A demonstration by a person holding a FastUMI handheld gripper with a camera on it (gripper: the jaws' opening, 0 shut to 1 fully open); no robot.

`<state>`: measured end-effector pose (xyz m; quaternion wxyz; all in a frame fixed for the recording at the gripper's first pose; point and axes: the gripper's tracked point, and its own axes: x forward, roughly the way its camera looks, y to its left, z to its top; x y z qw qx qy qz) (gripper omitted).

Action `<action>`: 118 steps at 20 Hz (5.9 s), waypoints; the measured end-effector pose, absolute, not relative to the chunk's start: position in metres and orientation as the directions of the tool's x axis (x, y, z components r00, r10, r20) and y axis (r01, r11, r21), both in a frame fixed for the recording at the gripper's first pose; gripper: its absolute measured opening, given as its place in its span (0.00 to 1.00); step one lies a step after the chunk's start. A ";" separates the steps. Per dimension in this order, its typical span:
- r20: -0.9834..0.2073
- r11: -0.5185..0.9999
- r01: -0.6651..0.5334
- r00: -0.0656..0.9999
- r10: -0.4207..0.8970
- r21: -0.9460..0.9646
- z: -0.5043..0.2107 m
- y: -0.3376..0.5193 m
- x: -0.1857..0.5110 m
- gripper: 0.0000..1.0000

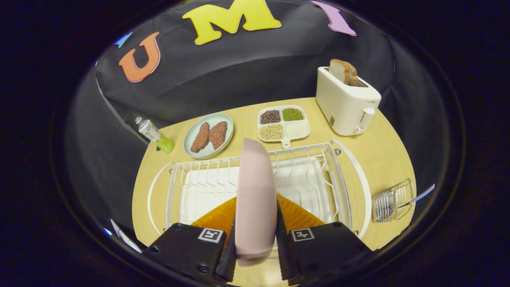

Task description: Take the plate from the dish rack, then take the spoon from the basket and place it into the plate.

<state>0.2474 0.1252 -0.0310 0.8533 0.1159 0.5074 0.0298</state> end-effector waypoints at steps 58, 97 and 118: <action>-0.686 0.705 0.160 0.451 0.571 0.691 -0.161 0.024 0.021 0.53; -0.316 0.936 -0.009 0.940 0.127 0.351 -0.097 -0.204 0.175 0.58; -0.080 0.978 0.064 0.996 -0.049 0.199 0.074 -0.171 0.105 0.08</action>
